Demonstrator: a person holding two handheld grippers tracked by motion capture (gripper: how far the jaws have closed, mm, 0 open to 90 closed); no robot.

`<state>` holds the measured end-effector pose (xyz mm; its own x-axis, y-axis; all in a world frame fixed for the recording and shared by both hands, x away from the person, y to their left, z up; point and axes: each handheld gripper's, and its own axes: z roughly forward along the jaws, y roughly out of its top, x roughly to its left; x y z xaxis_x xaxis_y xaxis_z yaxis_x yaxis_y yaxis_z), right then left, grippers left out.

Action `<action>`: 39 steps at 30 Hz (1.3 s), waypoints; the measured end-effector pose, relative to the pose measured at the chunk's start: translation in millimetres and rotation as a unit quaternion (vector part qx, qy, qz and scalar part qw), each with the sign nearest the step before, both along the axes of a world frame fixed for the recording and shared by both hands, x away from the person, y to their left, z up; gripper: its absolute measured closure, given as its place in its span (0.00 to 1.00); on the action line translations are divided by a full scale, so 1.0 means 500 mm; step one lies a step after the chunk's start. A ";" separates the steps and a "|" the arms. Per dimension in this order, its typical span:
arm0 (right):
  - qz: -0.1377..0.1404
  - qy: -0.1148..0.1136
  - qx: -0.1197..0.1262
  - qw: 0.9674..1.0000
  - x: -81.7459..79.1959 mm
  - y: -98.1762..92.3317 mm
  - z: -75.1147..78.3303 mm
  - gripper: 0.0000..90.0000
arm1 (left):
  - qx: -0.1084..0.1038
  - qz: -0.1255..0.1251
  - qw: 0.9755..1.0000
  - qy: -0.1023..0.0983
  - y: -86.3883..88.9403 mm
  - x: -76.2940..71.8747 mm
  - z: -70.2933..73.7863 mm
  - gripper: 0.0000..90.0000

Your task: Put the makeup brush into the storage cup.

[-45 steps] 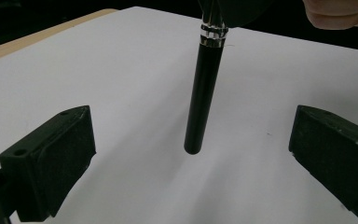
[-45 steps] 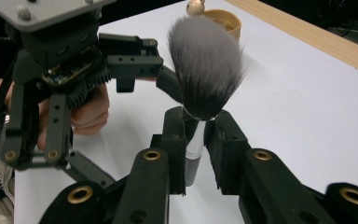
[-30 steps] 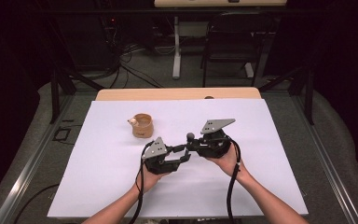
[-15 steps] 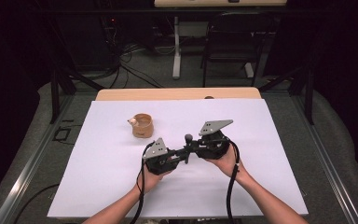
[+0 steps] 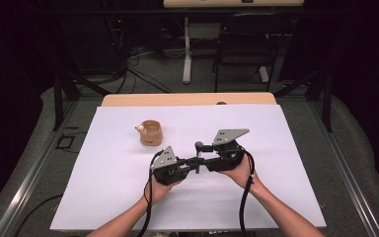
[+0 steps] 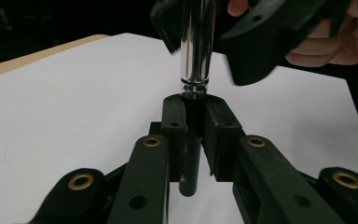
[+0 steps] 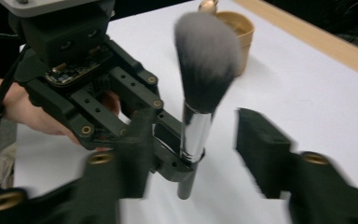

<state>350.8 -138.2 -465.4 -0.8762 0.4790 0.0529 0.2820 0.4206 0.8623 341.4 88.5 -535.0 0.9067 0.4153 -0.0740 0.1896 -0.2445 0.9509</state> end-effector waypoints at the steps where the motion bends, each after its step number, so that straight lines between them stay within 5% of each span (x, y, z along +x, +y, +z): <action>1: 0.003 -0.001 0.002 1.000 -0.001 -0.003 -0.001 0.41 | 0.003 0.002 1.000 -0.001 0.002 -0.001 0.000 0.88; 5: -0.008 -0.007 0.003 1.000 -0.007 -0.017 -0.006 0.19 | 0.002 0.008 1.000 -0.001 0.012 0.001 -0.002 0.88; 10: -0.012 -0.017 0.011 1.000 -0.019 -0.042 -0.013 0.10 | 0.001 0.015 1.000 -0.006 0.019 0.003 0.001 0.88; 27: -0.062 -0.064 0.030 0.996 -0.064 -0.121 -0.015 0.00 | -0.013 0.038 0.999 -0.018 0.048 -0.001 0.019 0.88; 39: -0.099 -0.119 0.071 0.985 -0.087 -0.184 -0.034 0.00 | -0.018 0.059 0.998 -0.029 0.076 0.004 0.035 0.88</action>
